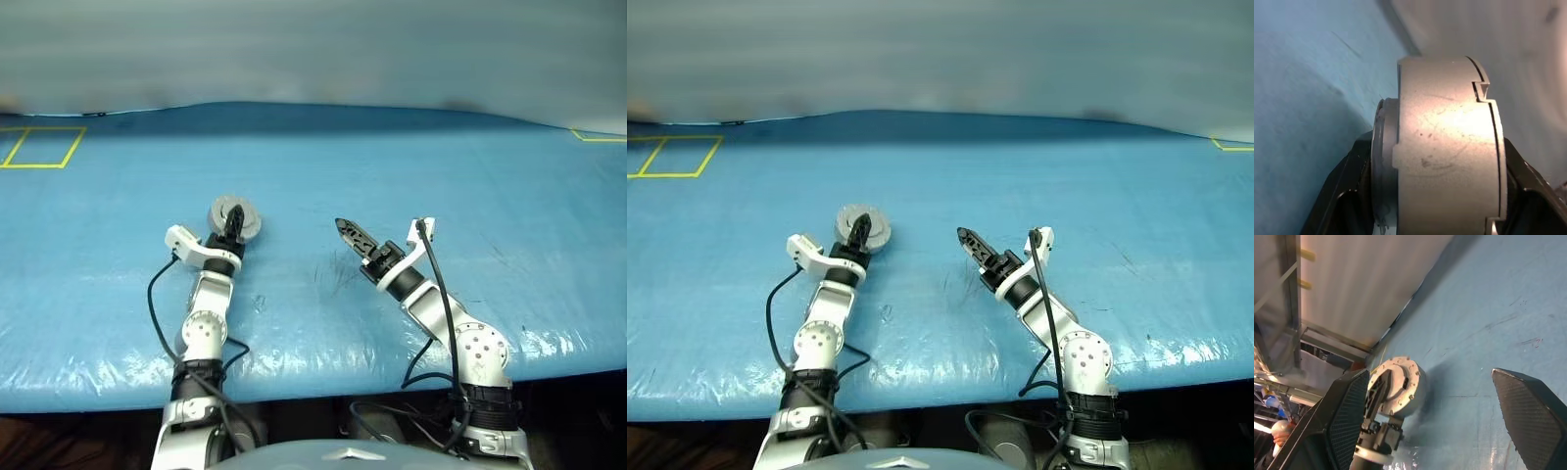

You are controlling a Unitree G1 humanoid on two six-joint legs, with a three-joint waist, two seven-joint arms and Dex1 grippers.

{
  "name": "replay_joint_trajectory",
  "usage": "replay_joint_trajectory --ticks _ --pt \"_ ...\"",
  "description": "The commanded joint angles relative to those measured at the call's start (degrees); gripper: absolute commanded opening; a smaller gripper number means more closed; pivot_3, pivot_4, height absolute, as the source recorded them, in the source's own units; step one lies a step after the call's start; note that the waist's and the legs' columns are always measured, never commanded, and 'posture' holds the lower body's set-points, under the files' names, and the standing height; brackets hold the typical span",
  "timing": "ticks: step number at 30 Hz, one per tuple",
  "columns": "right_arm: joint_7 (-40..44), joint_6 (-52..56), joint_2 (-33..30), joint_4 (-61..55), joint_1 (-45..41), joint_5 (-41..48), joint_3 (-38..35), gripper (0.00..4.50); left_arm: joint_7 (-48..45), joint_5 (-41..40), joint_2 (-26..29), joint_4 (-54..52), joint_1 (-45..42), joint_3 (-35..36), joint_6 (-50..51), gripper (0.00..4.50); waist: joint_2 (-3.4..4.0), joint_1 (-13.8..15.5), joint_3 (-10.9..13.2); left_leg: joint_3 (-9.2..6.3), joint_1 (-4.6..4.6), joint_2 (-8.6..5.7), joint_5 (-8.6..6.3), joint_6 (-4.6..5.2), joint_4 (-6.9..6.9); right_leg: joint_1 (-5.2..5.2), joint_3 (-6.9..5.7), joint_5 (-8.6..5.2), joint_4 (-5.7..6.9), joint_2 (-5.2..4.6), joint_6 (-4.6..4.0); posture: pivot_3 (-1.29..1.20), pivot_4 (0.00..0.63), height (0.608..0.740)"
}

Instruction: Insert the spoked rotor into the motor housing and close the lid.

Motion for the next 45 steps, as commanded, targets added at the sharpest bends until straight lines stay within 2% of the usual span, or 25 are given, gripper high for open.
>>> replay_joint_trajectory --ticks 1,7,10,13,21,23,25,27,28,30,32,34,40,45 --pt "1.5 -0.9 0.2 -1.8 -0.3 -0.8 -0.7 4.21 2.8 1.0 -4.0 2.6 -4.8 0.9 -1.7 2.82 -0.02 0.0 0.0 0.01 0.01 -0.05 -0.01 0.01 0.00 0.04 0.05 0.01 -0.06 -0.01 0.02 0.00 0.150 0.740" --pt "1.6 -1.2 0.9 -1.9 -0.1 -2.0 -0.8 4.21 10.1 5.5 -2.4 10.1 -11.0 4.6 -3.9 2.82 -0.08 -0.6 0.0 -0.02 0.03 -0.05 -0.02 0.03 -0.05 0.00 0.08 0.04 -0.05 0.03 0.07 0.00 0.150 0.740" --pt "1.7 -1.1 1.1 -2.0 -0.1 -2.5 -1.0 4.26 11.7 7.8 -2.4 9.6 -10.2 5.3 -4.9 3.46 -0.07 -0.7 0.0 -0.09 0.09 0.02 -0.01 0.02 -0.06 0.01 0.06 0.03 0.02 0.12 0.04 0.00 0.150 0.740" --pt "1.6 -0.8 1.2 -1.8 -0.1 -2.8 -1.2 4.26 13.8 10.7 -2.7 7.5 -8.5 6.0 -6.9 4.43 -0.07 -0.6 0.0 -0.11 0.11 0.04 0.00 0.00 -0.05 0.03 0.07 0.03 0.03 0.14 0.03 0.00 0.150 0.740" --pt "1.0 0.6 0.8 -0.5 -0.8 -3.3 -1.2 4.26 16.4 15.0 -3.4 -6.7 -2.6 5.2 -10.6 4.47 -0.09 -0.2 0.0 -0.10 0.11 0.10 0.03 -0.06 -0.04 0.04 0.08 0.06 0.05 0.18 -0.01 0.00 0.150 0.740" --pt "1.8 -0.5 0.4 -0.6 -0.8 -5.9 -0.5 4.26 19.1 19.3 -2.6 -8.0 -1.7 4.8 -11.3 4.47 -0.10 -0.2 0.0 -0.08 0.12 0.07 0.03 -0.06 -0.03 0.08 0.11 0.06 0.02 0.17 -0.01 0.00 0.150 0.740" --pt "4.1 -5.8 -1.1 -1.3 -0.3 -14.0 1.7 4.26 21.3 27.1 -0.6 -9.0 -0.4 3.4 -13.4 4.47 -0.09 -0.3 0.0 -0.08 0.12 0.05 0.03 -0.06 0.00 0.10 0.15 0.06 0.01 0.17 -0.01 0.00 0.150 0.740" --pt "5.9 -9.6 -1.7 -1.5 0.0 -19.0 2.9 4.26 21.9 31.1 0.3 -9.5 0.4 2.3 -14.6 4.47 -0.11 -0.3 0.0 -0.04 0.14 0.02 0.03 -0.06 0.00 0.10 0.20 0.06 0.01 0.17 -0.01 0.00 0.150 0.740" --pt "7.4 -12.4 -3.1 -1.2 0.1 -22.7 3.6 4.26 20.4 34.6 1.7 -9.9 1.1 0.3 -16.1 4.47 -0.11 -0.2 0.0 -0.06 0.14 0.03 0.04 -0.07 0.00 0.10 0.19 0.06 0.01 0.18 0.00 0.00 0.150 0.740" --pt "9.7 -18.7 -6.5 -0.1 0.1 -30.8 4.2 4.26 11.2 39.0 5.6 -11.0 2.5 -6.3 -18.9 4.47 -0.11 0.0 0.0 -0.06 0.14 0.04 0.07 -0.11 0.01 0.09 0.18 0.05 0.03 0.21 -0.01 0.00 0.150 0.740" --pt "12.8 -23.0 -10.0 1.1 0.1 -35.6 4.1 4.26 -0.6 40.2 10.3 -12.1 4.3 -14.3 -18.6 4.47 -0.10 0.2 0.0 -0.06 0.12 0.02 0.11 -0.16 0.02 0.10 0.20 -0.01 0.03 0.21 -0.12 0.00 0.150 0.740" --pt "15.5 -23.9 -12.8 2.1 0.2 -37.6 4.2 4.26 -8.5 40.4 13.8 -13.1 5.7 -19.7 -17.1 4.47 -0.07 0.1 -0.1 0.00 0.15 0.01 0.11 -0.16 0.02 0.12 0.27 -0.04 0.02 0.20 -0.17 0.00 0.150 0.740" --pt "22.3 -23.4 -17.8 2.2 0.9 -40.1 5.2 4.26 -20.7 39.8 19.2 -14.3 7.9 -25.8 -13.7 4.47 -0.01 -0.8 -0.1 0.19 0.37 0.19 0.11 -0.15 -0.09 0.07 0.50 -0.06 0.11 0.38 -0.29 0.00 0.150 0.740" --pt "25.2 -23.2 -19.7 3.2 1.2 -43.0 5.8 4.38 -25.5 41.1 22.7 -15.2 9.8 -27.9 -11.1 4.49 -0.01 -0.7 -0.1 0.19 0.78 0.24 0.11 -0.16 -0.24 0.25 0.54 -0.22 0.28 0.45 -0.50 0.00 0.150 0.740"
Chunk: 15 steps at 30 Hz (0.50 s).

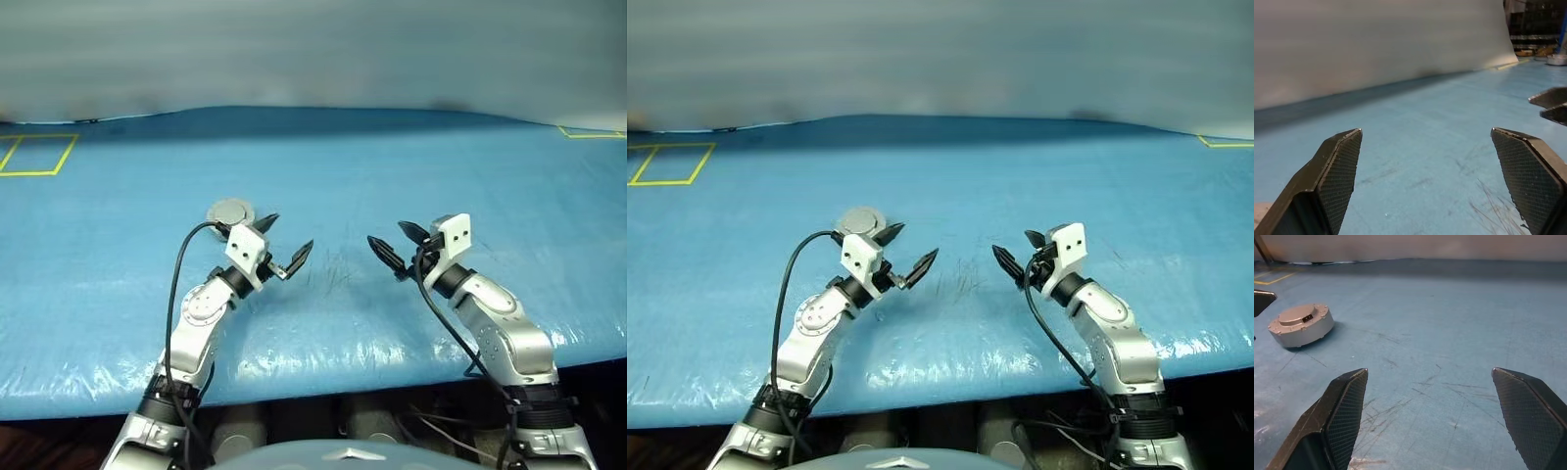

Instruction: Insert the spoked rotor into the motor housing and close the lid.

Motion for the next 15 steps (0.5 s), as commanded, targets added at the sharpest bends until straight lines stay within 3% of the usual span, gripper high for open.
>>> replay_joint_trajectory --ticks 1,15 --pt "2.1 -0.8 -1.1 -0.3 -0.5 -1.9 0.3 4.38 -3.3 0.4 1.5 -3.7 0.8 -1.1 1.4 4.49 0.00 0.1 0.0 0.03 0.00 0.00 0.00 0.00 0.01 0.00 0.02 0.00 0.00 0.00 0.00 0.00 0.150 0.740" --pt "1.4 -2.3 1.3 1.2 -1.6 -7.9 0.5 4.38 -2.6 2.6 0.5 -3.7 2.0 0.1 1.4 4.49 0.00 0.5 0.0 0.16 0.01 -0.02 0.00 0.00 0.03 -0.01 0.14 0.03 -0.03 -0.03 0.03 0.00 0.150 0.740"
